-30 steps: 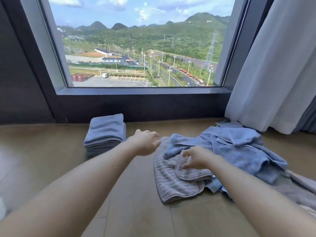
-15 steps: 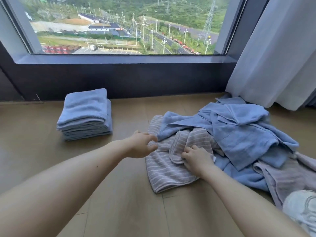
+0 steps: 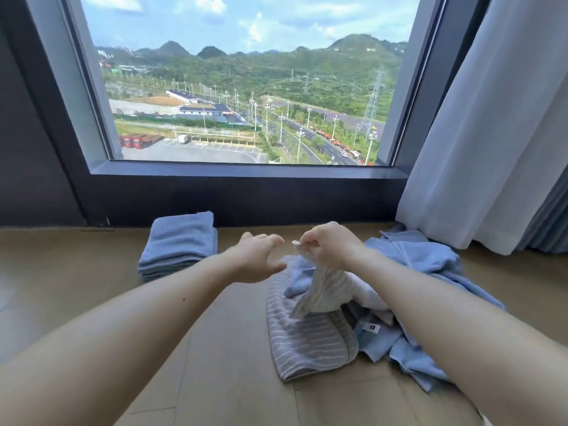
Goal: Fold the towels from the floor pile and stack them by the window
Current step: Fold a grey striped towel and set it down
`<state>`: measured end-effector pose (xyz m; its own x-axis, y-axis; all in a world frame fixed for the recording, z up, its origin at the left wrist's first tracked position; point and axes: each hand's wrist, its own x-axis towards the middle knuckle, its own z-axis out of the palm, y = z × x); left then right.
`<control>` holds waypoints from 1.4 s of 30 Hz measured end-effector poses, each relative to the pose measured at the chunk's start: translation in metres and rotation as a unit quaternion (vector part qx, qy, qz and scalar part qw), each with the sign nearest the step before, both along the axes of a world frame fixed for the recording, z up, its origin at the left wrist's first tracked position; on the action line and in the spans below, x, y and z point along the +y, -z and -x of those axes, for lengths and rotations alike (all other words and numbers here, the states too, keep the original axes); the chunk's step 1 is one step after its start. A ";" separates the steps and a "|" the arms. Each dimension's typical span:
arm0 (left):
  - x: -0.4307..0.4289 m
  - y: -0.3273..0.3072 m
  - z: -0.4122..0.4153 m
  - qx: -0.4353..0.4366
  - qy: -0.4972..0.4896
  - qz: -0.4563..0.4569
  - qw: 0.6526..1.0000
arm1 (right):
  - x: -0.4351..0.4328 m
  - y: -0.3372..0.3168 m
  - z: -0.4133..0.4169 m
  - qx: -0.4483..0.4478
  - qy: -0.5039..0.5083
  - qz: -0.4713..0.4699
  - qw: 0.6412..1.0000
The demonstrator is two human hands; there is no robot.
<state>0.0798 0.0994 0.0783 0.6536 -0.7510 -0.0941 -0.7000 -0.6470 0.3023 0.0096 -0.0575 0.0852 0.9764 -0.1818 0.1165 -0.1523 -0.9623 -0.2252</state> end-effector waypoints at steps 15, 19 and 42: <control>0.106 -0.114 0.024 -0.055 -0.087 0.223 0.969 | 0.111 -0.127 0.019 -0.228 -0.130 -0.093 0.961; 0.115 -0.121 0.027 0.057 -0.077 0.369 0.925 | 0.101 -0.126 0.026 -0.205 -0.109 -0.096 0.968; 0.092 -0.122 0.030 0.260 -0.169 0.481 0.820 | 0.091 -0.077 0.021 -0.033 -0.035 -0.291 0.955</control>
